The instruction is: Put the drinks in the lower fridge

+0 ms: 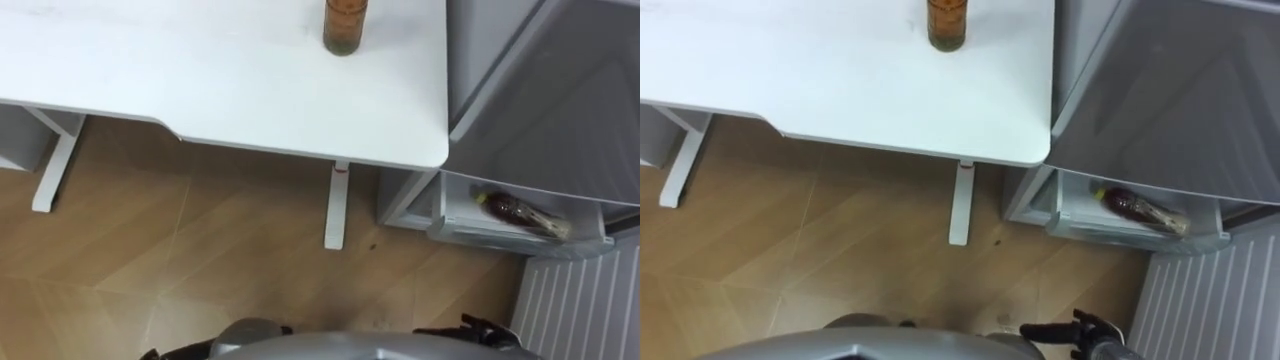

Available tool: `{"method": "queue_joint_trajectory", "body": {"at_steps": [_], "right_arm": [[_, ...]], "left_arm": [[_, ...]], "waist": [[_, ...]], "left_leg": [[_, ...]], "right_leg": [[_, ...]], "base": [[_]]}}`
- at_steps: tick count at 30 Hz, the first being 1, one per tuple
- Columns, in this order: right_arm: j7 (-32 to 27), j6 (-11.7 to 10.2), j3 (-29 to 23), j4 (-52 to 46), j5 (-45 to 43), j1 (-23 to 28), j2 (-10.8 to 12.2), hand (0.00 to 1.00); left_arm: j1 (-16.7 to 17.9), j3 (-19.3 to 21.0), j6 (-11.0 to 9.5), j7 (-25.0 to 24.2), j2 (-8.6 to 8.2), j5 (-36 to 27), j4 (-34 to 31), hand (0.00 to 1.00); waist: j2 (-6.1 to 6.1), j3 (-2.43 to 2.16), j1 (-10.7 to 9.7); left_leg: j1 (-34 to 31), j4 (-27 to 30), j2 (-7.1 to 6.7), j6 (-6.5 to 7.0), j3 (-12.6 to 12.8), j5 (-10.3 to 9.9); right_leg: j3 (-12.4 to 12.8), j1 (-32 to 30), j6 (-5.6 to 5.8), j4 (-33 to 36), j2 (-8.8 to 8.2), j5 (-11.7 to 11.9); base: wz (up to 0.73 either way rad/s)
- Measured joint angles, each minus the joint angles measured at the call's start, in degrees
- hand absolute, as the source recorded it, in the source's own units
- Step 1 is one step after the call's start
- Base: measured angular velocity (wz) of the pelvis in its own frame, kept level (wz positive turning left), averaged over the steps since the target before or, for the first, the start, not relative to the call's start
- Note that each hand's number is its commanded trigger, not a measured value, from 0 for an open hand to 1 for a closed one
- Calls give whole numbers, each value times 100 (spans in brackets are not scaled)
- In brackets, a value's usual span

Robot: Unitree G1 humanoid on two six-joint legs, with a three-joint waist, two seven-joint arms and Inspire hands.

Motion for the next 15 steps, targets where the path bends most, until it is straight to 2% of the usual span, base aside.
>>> {"method": "queue_joint_trajectory", "body": {"at_steps": [4, 9, 13, 15], "right_arm": [[-142, 3, -153, 2, 1, 28, 46, 0], [-263, 3, -325, 53, 29, 70, 44, 0], [-421, -13, -321, 32, 0, 100, 43, 0], [-482, -48, -317, 43, -32, 102, 47, 0]], "left_arm": [[2, 152, 40, 99, -22, 27, -16, 0], [-52, 478, 95, 486, -23, 191, -99, 0], [-62, 667, 111, 1004, -37, 189, -652, 0], [-100, 749, 57, 1347, -42, 198, -1082, 0]], "waist": [[20, 9, -16], [79, -11, -99], [182, -10, -165], [186, -18, -147]], "left_leg": [[1, -1, -1, -5, -12, -4], [-26, 16, -15, -6, -98, -5], [110, 8, -21, -6, -151, -5], [155, -1, -21, -9, -161, -3]], "right_leg": [[1, 3, 0, 1, 5, 0], [-78, 56, 0, 3, 0, 0], [-151, 197, 1, -11, -2, -1], [-136, 206, 1, 0, 1, -2]], "base": [[0], [8], [7], [3]]}}
